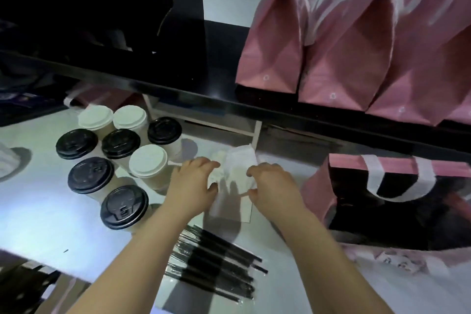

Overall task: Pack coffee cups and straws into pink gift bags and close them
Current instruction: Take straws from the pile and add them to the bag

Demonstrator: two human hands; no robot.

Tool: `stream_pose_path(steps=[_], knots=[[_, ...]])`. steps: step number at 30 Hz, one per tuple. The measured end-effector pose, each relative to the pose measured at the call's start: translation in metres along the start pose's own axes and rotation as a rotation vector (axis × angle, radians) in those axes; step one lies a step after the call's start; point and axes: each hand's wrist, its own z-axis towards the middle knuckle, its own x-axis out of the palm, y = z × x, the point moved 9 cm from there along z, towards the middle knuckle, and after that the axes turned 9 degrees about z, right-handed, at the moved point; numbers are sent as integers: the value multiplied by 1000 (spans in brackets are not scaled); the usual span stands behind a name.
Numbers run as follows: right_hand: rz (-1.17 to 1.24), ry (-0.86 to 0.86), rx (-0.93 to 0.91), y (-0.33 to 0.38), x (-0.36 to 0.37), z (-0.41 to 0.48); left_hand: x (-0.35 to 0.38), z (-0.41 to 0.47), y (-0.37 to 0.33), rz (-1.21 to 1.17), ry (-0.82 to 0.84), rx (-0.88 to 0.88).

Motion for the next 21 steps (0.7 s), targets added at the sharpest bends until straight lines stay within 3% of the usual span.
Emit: stream_pose_path(steps=[6,10,17,21], knots=[[-13,16,147,-18,37,18,33,9,15,-36,54,5],[173,-7,236,-29,58,36,50,18,22,-52,118,28],[492,-138,595,-68,85,58,62,27,25,-67,125,64],[469,-191,669,-69,97,65,65,29,24,-40,146,80]])
